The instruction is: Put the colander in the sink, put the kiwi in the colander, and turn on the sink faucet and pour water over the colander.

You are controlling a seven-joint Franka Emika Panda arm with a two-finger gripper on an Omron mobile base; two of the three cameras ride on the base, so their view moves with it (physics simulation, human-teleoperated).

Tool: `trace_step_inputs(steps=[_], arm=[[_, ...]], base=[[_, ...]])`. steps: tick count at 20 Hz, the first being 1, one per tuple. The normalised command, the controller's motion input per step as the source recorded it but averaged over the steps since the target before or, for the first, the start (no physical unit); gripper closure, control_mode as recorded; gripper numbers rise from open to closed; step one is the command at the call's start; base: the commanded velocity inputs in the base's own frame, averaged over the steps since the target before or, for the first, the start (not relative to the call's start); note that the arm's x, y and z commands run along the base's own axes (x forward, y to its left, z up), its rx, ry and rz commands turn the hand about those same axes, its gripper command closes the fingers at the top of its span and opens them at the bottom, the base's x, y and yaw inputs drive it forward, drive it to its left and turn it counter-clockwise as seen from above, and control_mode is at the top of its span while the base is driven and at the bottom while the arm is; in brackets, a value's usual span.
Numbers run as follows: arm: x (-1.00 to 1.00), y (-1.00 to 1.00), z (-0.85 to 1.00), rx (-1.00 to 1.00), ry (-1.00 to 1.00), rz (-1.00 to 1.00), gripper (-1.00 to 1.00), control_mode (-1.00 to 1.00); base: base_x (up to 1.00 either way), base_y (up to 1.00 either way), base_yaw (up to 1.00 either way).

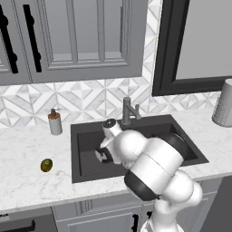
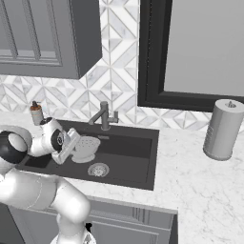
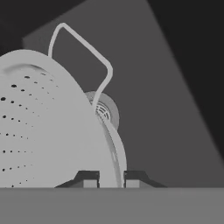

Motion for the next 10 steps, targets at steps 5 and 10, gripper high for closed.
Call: trace_step_inputs(steps=[5, 10], arm=[[0.17, -0.01, -0.59, 0.05, 0.0, 0.0, 1.0, -1.0], [0.07, -0.24, -0.55, 0.06, 0.0, -0.01, 1.0, -1.0]], base=[[0.0, 0.0, 0.0], [0.0, 0.0, 0.0]])
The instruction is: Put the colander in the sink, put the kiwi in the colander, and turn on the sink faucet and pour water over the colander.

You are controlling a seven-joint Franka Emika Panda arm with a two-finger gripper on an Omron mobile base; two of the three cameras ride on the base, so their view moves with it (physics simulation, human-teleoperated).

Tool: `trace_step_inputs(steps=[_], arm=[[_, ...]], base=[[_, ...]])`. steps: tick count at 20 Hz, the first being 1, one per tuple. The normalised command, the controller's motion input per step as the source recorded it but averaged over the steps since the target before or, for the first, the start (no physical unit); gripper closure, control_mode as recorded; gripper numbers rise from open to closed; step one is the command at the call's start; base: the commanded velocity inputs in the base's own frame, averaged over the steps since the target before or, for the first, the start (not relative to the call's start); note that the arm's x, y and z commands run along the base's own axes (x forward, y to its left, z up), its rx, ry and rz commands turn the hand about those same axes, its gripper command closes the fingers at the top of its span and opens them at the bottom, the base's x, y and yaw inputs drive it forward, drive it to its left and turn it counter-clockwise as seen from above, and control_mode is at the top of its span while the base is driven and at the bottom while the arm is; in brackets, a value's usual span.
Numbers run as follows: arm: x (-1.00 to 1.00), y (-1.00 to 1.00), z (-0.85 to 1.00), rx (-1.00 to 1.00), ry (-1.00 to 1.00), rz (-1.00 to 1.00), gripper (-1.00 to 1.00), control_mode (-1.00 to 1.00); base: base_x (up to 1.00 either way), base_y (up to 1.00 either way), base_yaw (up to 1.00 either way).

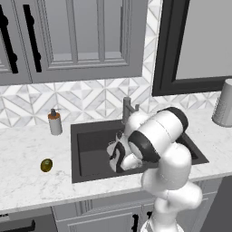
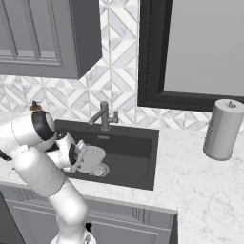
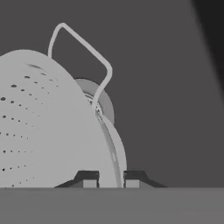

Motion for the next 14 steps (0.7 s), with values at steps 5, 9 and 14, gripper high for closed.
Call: trace_step_inputs(steps=[5, 9, 14], arm=[[0.32, -0.14, -0.36, 0.0, 0.0, -0.06, 1.0, -1.0], [0.19, 0.0, -0.17, 0.0, -0.02, -0.04, 1.0, -1.0], [-0.05, 0.05, -0.06, 0.0, 0.01, 0.0, 1.0, -1.0]], base=[[0.0, 0.0, 0.0], [0.0, 0.0, 0.0], [0.0, 0.0, 0.0]])
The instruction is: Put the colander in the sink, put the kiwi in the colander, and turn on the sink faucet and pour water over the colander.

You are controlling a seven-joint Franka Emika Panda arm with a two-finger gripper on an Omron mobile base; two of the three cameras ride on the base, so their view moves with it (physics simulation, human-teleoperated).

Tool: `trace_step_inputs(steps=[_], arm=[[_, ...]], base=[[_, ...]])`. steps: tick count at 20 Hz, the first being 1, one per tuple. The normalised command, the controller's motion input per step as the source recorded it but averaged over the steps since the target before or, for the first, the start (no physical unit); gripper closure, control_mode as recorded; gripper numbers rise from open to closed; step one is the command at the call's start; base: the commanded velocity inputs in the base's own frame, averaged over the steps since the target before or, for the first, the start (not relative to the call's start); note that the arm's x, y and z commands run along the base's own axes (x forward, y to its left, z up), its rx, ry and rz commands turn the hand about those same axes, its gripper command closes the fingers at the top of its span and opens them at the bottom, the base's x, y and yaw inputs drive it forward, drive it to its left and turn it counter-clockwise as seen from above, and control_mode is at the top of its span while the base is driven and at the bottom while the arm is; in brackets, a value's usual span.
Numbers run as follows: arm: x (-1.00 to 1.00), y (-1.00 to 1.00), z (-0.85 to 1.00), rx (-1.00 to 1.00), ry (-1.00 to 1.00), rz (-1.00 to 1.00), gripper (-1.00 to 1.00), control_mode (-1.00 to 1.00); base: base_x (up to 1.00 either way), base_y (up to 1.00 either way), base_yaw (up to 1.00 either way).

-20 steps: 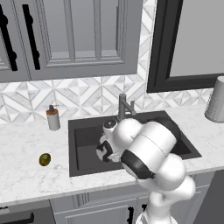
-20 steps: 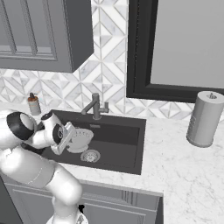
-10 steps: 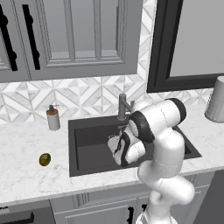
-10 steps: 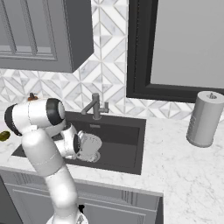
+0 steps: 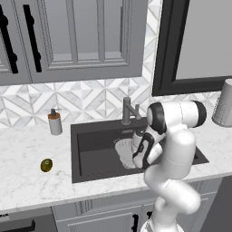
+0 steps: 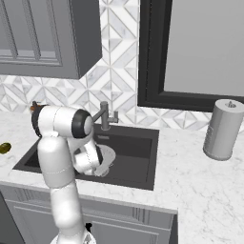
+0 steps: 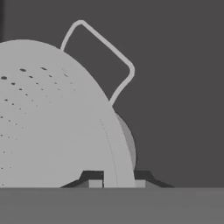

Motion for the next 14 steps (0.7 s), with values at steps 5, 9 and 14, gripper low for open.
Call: trace_step_inputs(steps=[5, 9, 14], arm=[[-0.21, 0.0, -0.04, 0.0, 0.01, 0.0, 1.0, -1.0], [-0.3, 0.0, -0.02, 0.0, 0.05, 0.0, 1.0, -1.0], [-0.23, 0.0, 0.0, 0.0, 0.09, 0.0, 1.0, -1.0]], base=[[0.0, 0.0, 0.0], [0.0, 0.0, 0.0], [0.0, 0.0, 0.0]])
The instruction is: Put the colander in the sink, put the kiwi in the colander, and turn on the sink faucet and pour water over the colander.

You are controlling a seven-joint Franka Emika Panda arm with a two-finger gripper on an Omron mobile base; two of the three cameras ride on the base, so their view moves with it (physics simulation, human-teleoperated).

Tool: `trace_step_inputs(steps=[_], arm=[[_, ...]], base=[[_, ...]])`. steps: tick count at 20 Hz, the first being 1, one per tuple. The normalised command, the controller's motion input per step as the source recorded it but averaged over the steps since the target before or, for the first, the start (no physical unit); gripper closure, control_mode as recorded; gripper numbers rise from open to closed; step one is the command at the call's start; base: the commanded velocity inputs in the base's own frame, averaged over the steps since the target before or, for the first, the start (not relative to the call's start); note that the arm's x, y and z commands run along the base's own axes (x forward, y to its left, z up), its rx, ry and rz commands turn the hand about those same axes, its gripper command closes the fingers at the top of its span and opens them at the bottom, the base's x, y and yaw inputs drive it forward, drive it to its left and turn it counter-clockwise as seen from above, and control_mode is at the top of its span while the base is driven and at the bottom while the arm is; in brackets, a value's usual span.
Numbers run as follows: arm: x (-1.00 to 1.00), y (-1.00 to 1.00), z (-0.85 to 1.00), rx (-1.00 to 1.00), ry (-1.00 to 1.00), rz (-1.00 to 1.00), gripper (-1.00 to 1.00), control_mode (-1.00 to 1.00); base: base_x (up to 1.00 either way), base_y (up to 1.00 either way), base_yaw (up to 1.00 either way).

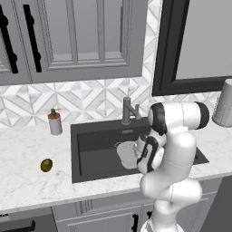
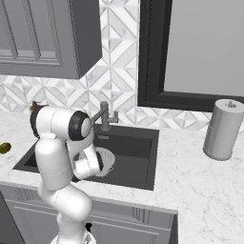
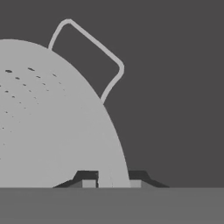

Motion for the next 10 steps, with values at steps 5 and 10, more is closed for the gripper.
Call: trace_step_inputs(steps=[5, 10], arm=[[0.0, 0.0, 0.0, 0.0, 0.0, 0.0, 1.0, -1.0], [0.0, 0.0, 0.0, 0.0, 0.0, 0.0, -1.0, -1.0]], base=[[0.0, 0.0, 0.0], [0.0, 0.0, 0.0]])
